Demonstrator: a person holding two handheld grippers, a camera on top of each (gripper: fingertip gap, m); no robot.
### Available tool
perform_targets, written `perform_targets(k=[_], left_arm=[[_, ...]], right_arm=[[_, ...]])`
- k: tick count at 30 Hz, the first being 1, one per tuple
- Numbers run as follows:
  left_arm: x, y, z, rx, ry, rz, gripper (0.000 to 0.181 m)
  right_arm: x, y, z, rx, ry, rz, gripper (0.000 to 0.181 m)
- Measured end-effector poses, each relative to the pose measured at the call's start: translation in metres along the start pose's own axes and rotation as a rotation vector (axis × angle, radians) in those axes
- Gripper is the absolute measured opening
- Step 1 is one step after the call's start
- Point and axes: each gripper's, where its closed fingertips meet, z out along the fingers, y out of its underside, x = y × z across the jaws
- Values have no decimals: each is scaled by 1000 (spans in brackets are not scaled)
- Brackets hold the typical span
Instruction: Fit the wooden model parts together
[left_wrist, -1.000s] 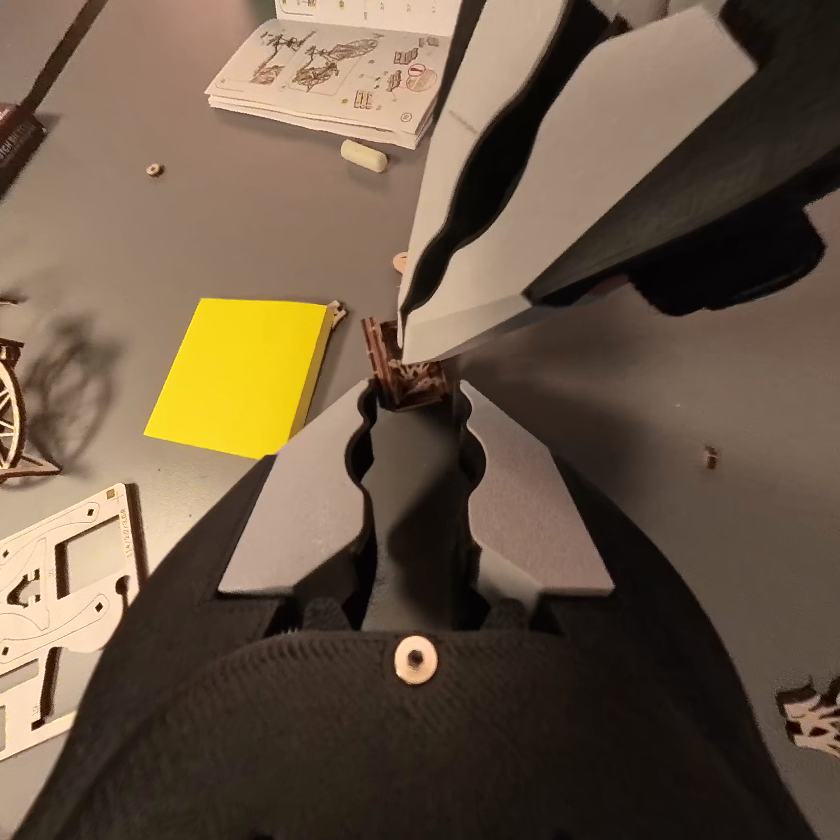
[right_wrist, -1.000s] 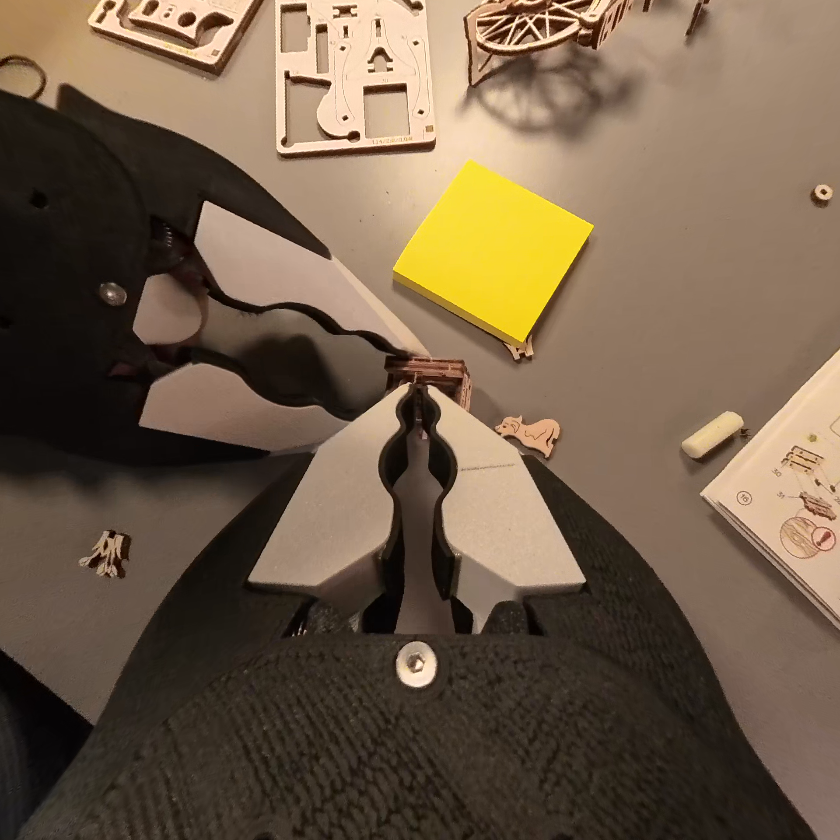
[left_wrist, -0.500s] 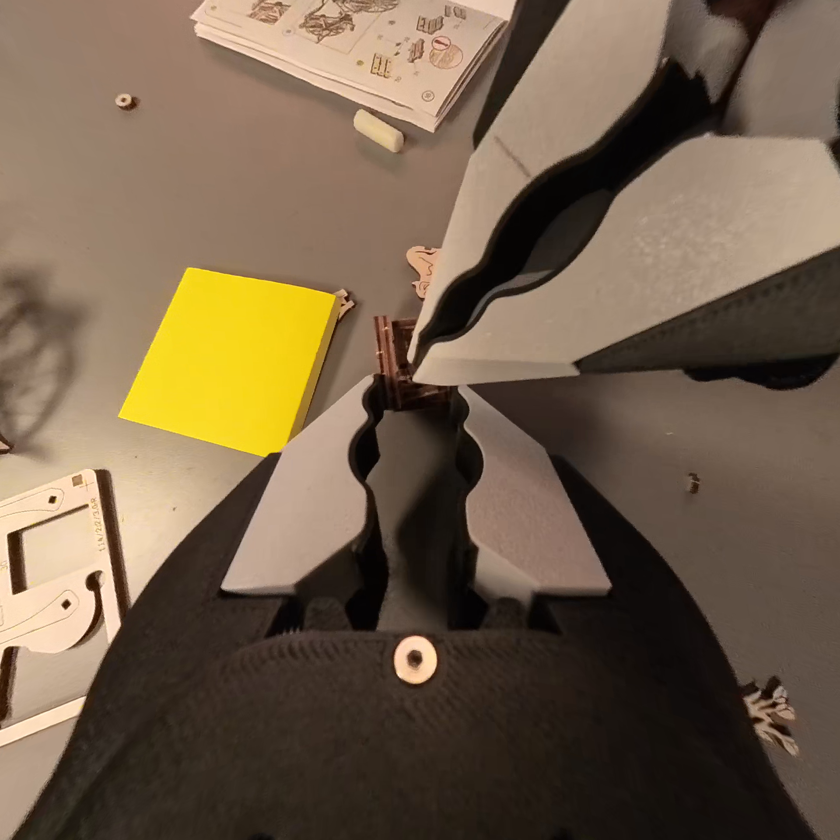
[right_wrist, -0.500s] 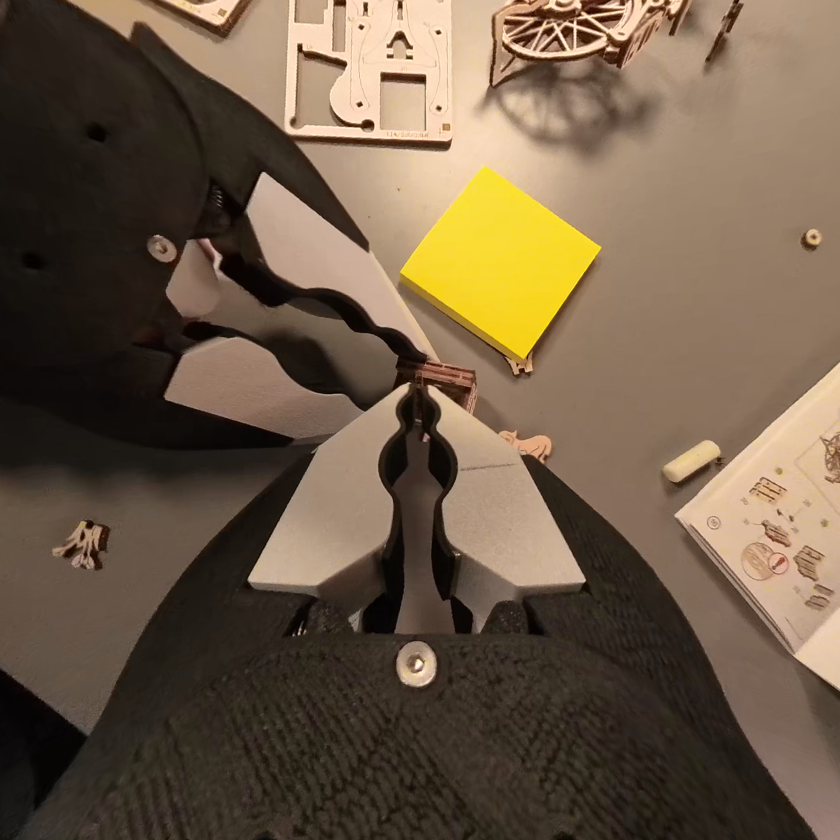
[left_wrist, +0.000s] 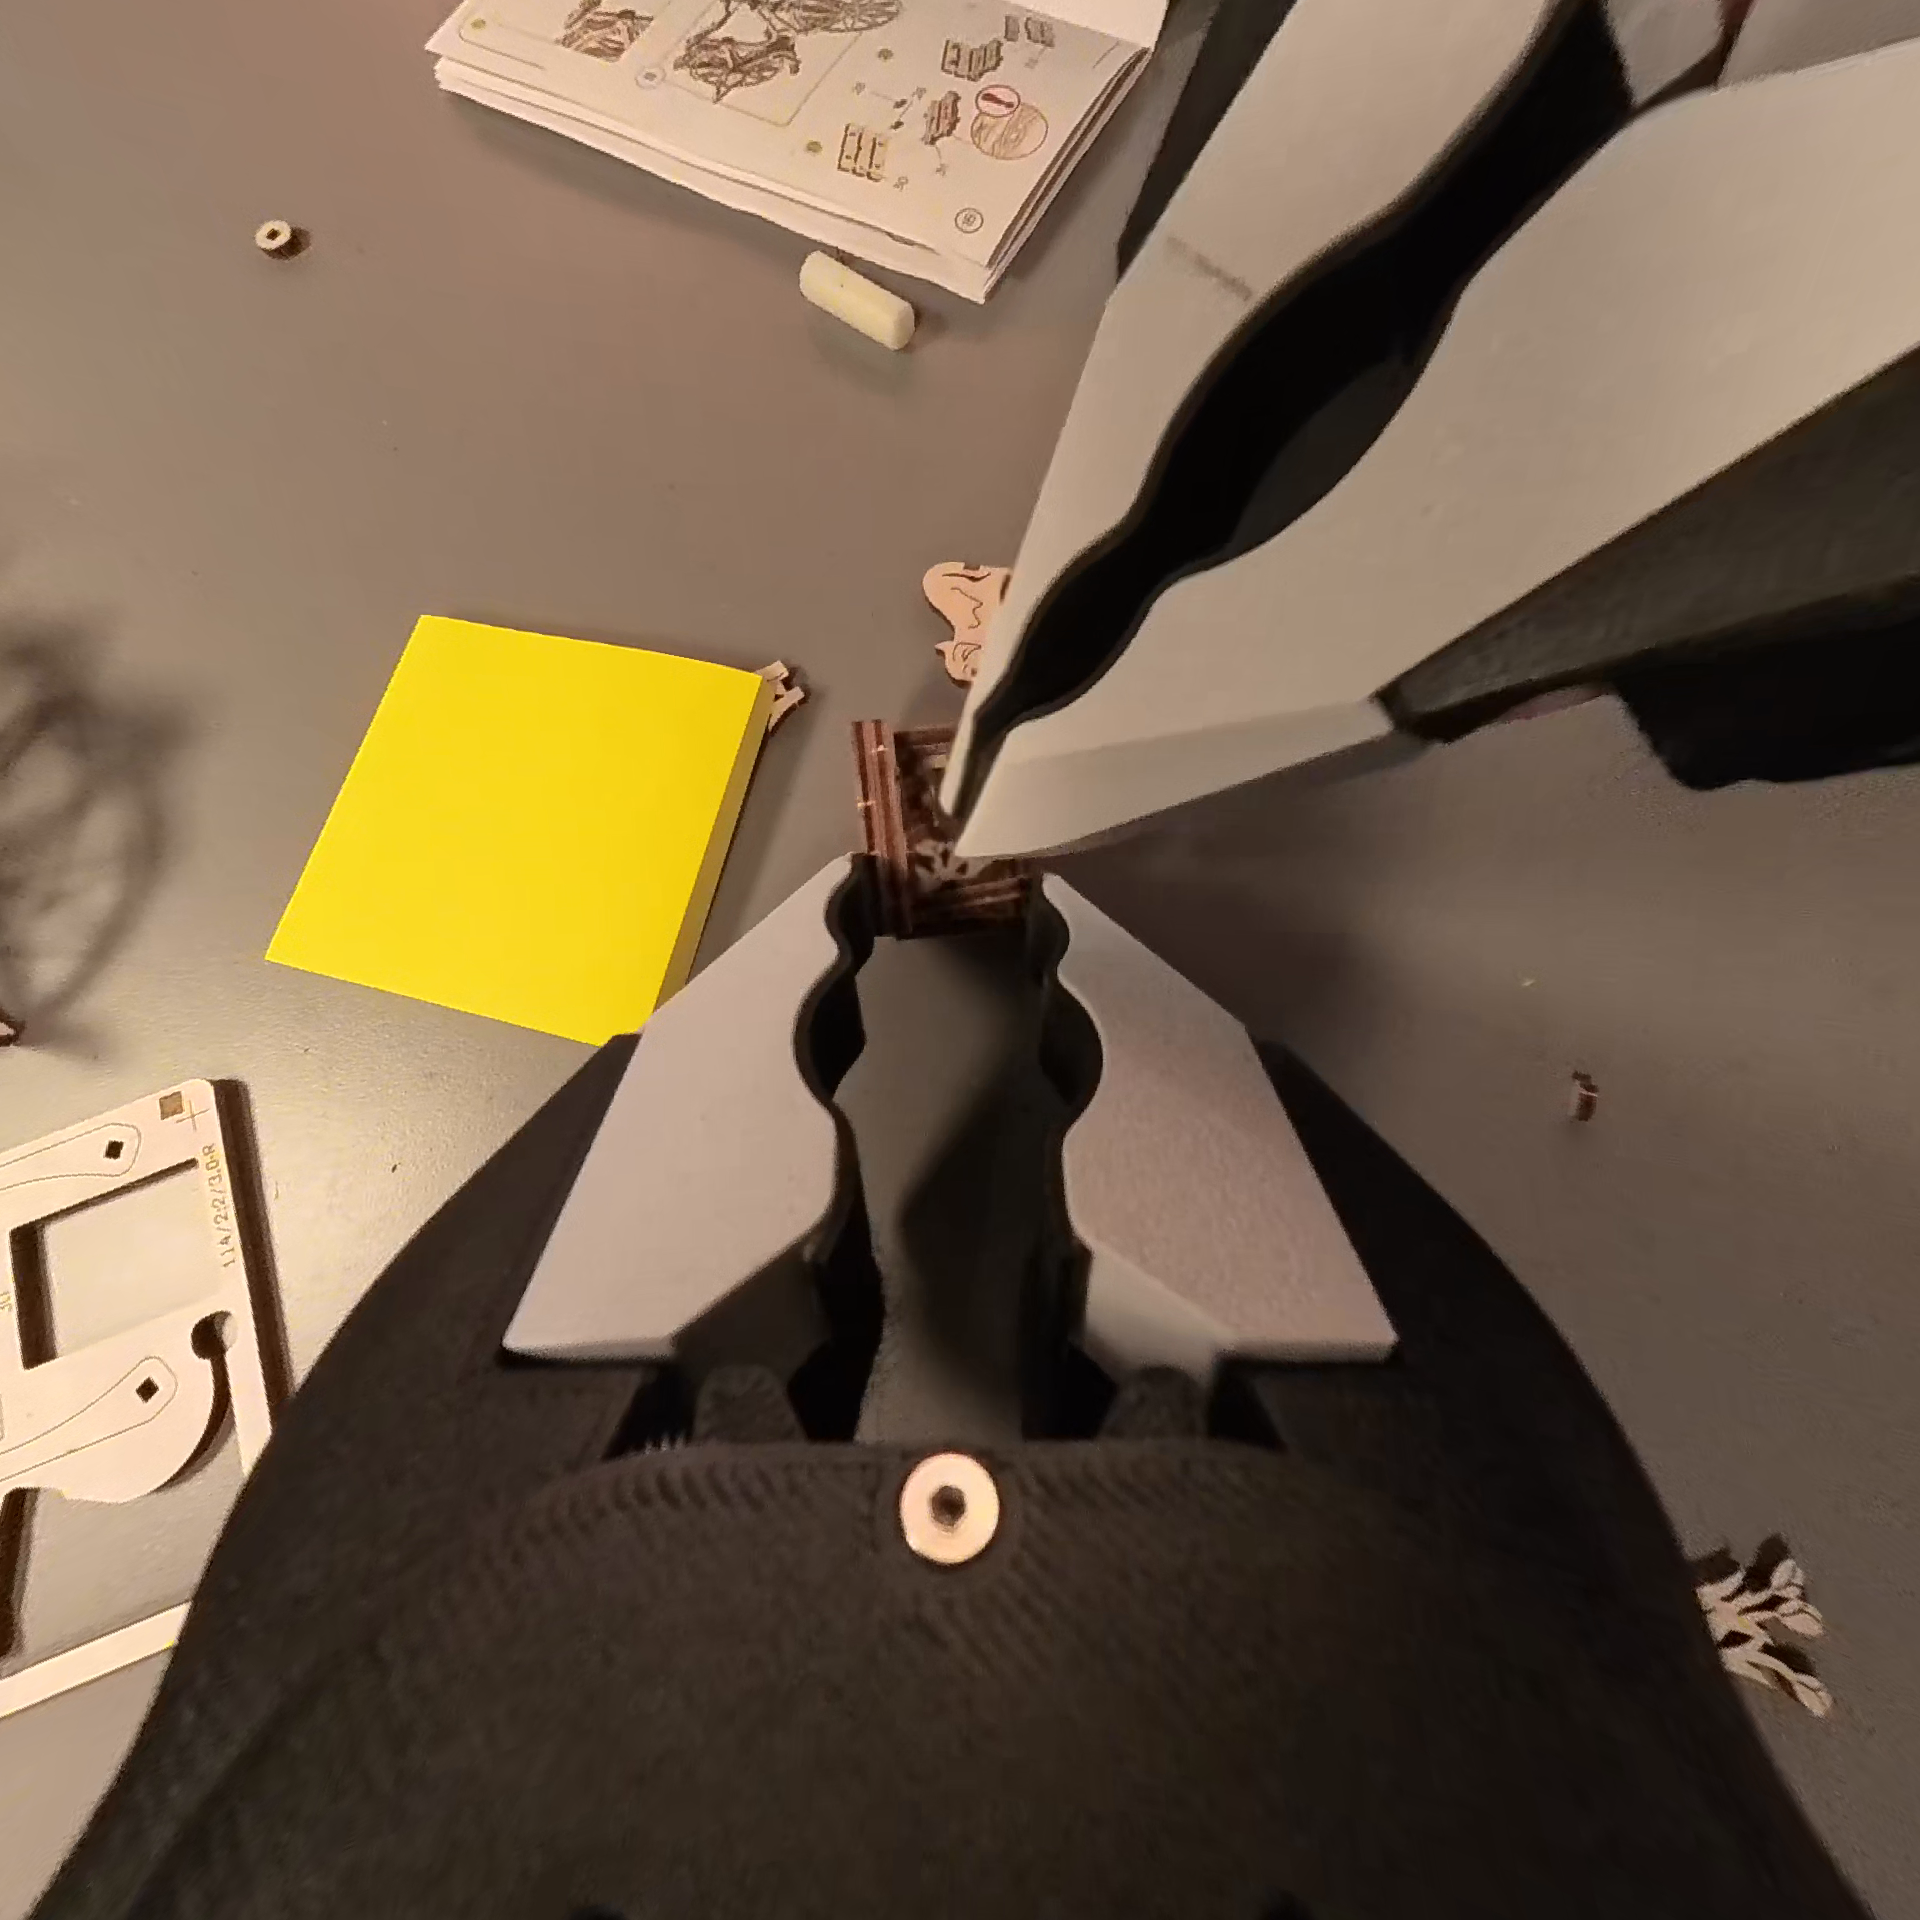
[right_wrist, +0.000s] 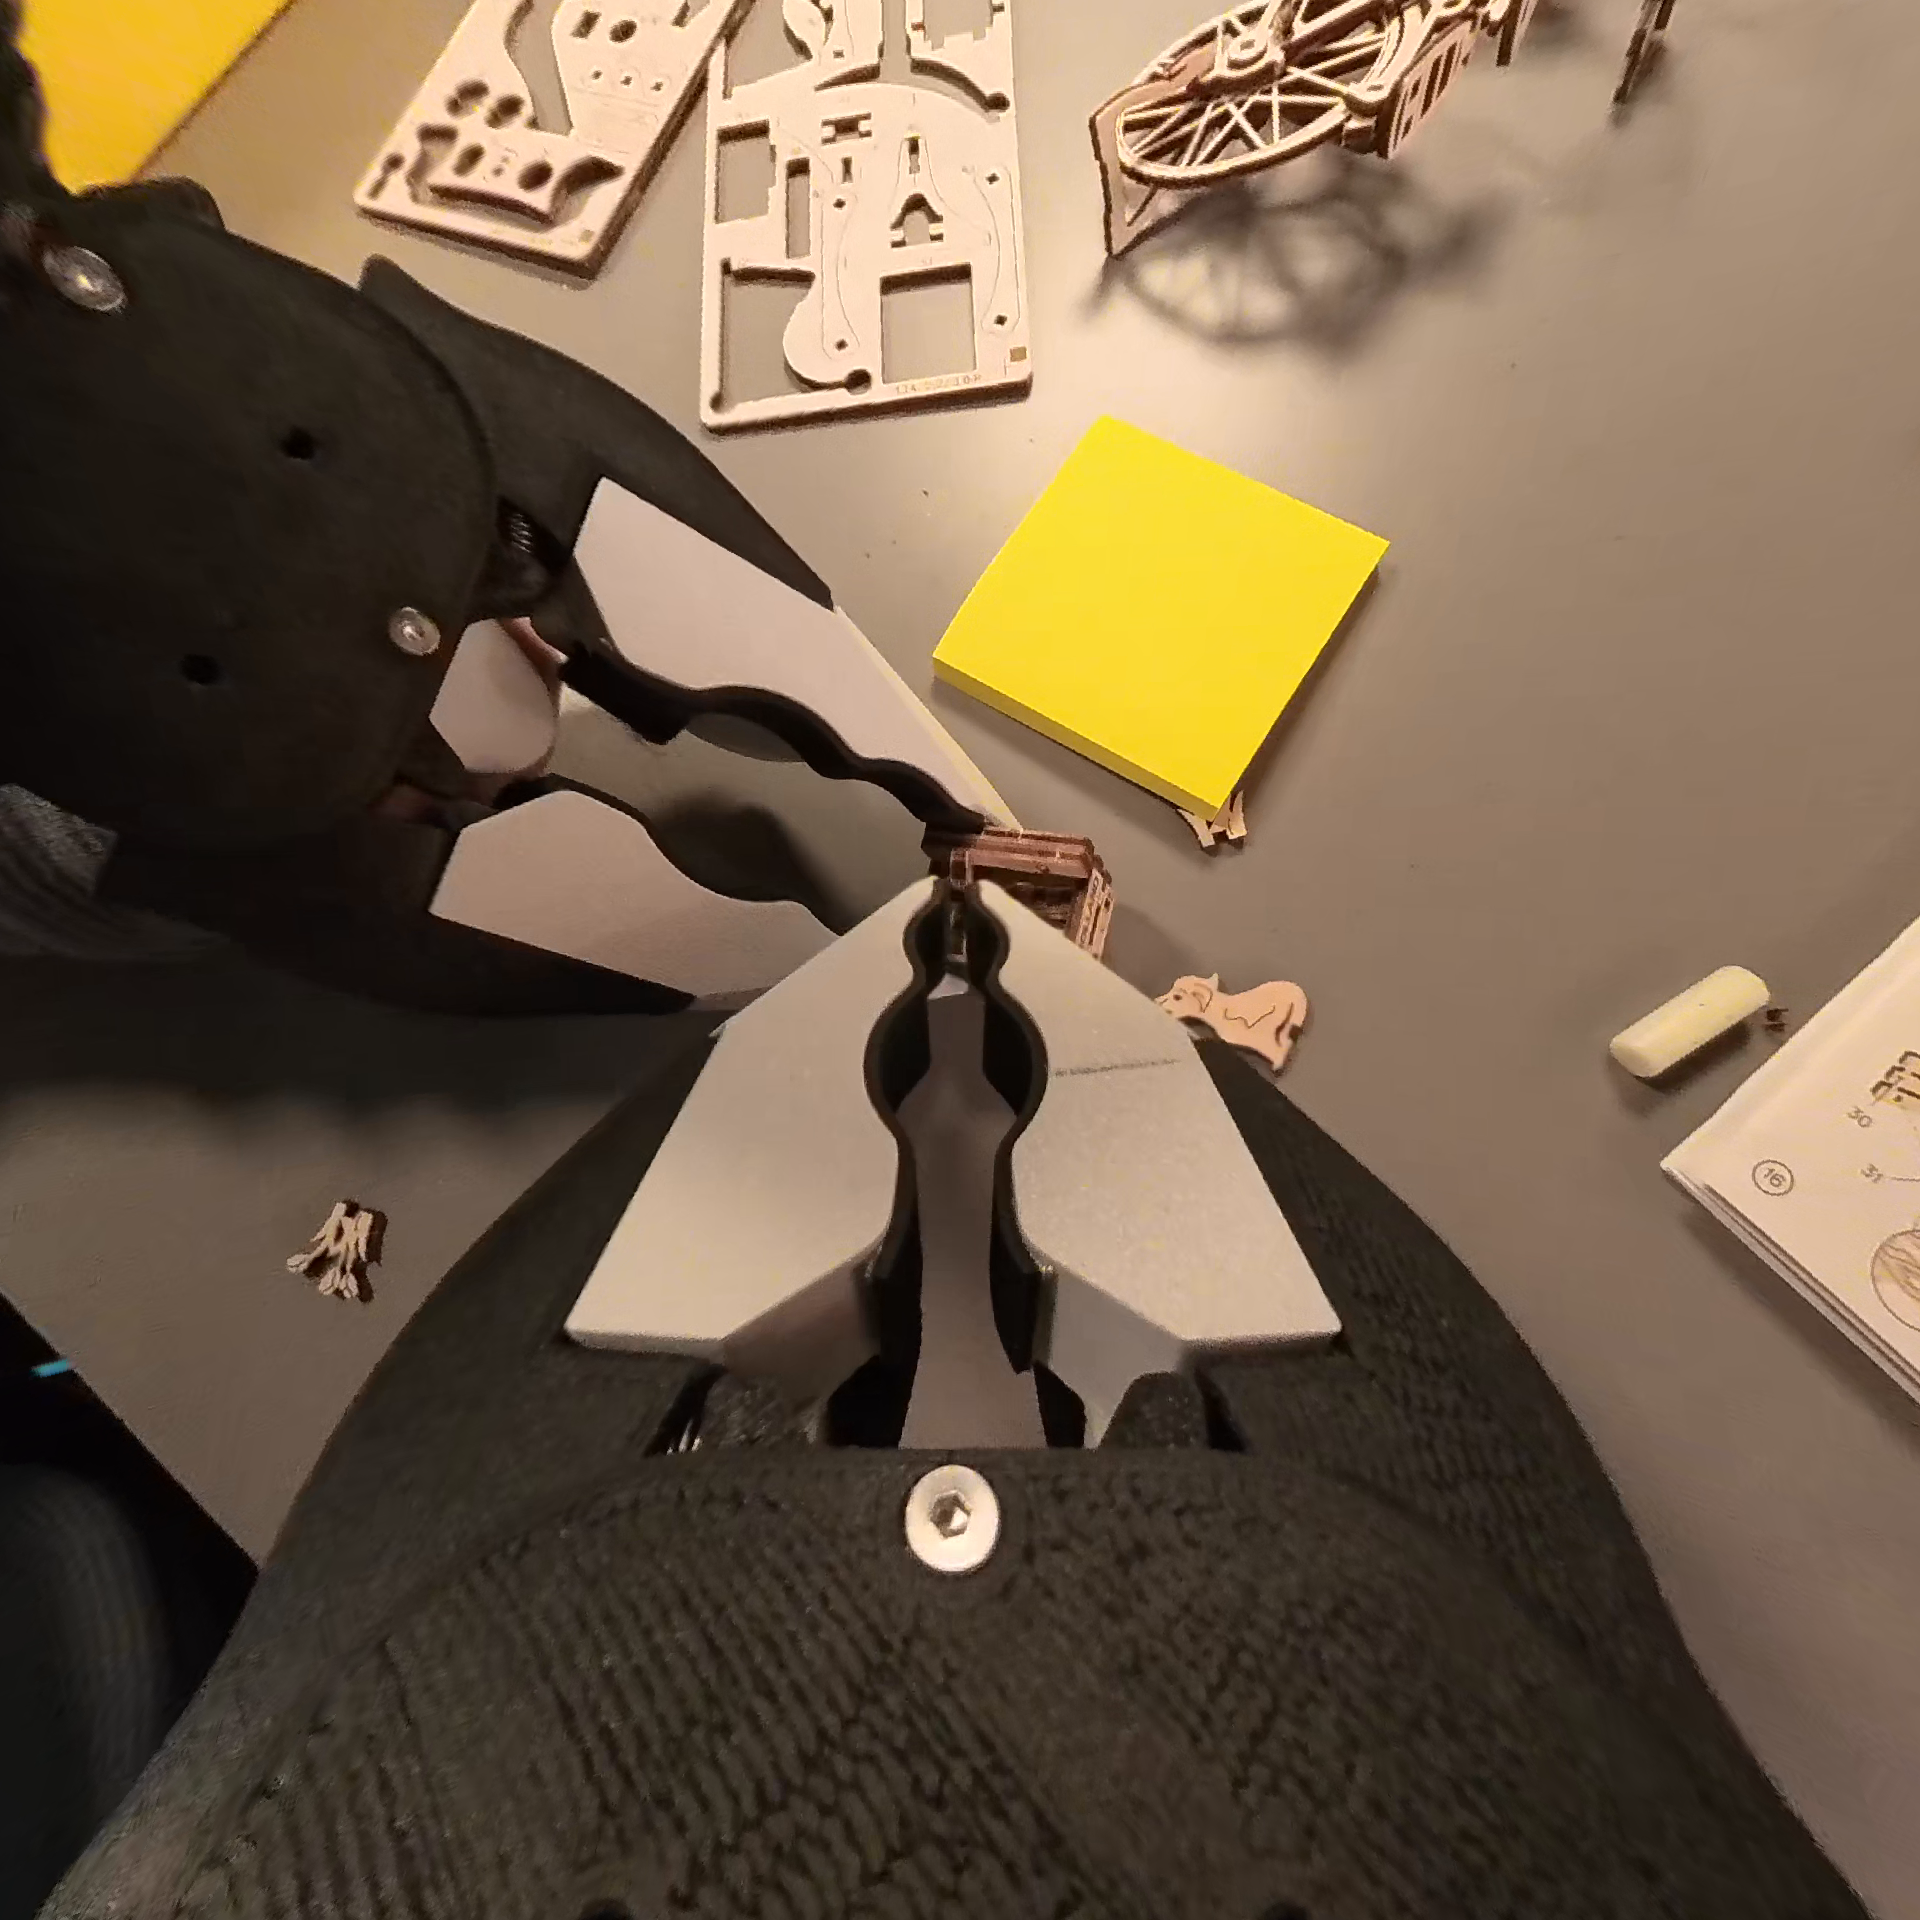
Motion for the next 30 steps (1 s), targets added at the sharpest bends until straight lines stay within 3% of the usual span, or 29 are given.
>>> perform_targets(k=[13,25,30], left_arm=[[0,0,0,-1,-2,3,27],[-1,0,1,21,-26,39,34],[-6,1,0,29,-46,42,23]], right_arm=[[2,5,2,-49,73,-108,0],[10,4,4,-33,36,-17,0],[10,4,3,-21,16,-6,0]])
